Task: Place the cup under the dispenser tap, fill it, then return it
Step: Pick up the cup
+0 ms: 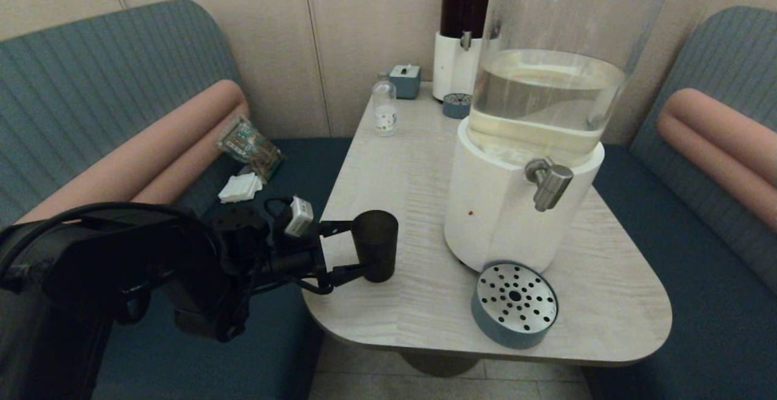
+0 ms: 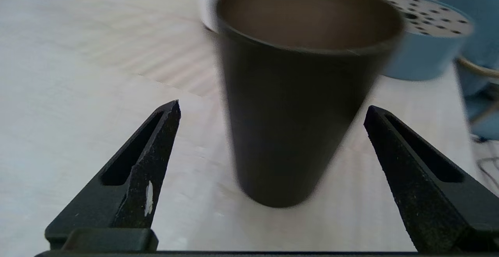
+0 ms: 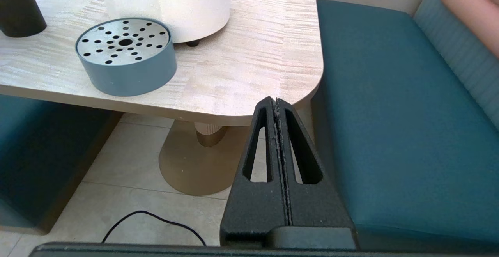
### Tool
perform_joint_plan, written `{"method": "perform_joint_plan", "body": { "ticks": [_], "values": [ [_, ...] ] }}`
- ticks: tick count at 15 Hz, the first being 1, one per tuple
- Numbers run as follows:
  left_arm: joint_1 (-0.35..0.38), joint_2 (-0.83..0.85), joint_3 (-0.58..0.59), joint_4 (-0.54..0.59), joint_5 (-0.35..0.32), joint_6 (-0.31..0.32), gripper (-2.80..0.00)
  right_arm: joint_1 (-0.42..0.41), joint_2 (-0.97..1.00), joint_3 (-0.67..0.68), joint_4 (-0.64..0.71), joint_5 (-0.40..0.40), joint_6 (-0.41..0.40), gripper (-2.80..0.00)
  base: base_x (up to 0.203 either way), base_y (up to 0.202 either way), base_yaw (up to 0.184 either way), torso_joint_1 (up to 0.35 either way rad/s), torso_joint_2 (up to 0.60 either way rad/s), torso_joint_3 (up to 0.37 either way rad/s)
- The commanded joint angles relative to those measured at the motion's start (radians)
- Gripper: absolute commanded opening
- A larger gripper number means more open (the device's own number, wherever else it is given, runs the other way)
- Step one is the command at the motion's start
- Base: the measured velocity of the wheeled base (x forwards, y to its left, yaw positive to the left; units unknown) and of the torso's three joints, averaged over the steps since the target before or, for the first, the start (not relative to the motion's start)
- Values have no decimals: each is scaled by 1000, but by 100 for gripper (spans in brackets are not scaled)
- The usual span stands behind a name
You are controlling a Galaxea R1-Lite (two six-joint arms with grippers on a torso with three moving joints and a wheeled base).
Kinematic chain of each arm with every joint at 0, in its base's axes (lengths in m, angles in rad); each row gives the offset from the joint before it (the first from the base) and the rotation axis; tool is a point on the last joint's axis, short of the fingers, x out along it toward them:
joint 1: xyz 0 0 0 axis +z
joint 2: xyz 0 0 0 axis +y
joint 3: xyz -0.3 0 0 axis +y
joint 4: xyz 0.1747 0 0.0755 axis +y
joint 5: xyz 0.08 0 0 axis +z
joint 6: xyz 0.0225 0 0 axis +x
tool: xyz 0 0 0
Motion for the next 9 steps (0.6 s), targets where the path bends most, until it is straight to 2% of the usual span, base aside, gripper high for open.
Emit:
{"method": "perform_joint_plan", "body": {
  "ticks": [1, 9],
  "values": [
    [-13, 15, -36, -8, 18, -3, 0, 0, 0, 15, 0, 1, -1, -280, 0, 0, 0, 0, 0, 0],
    [-48, 76, -126, -8, 114, -17, 0, 0, 0, 15, 0, 1, -1, -280, 0, 0, 0, 0, 0, 0]
  ]
}}
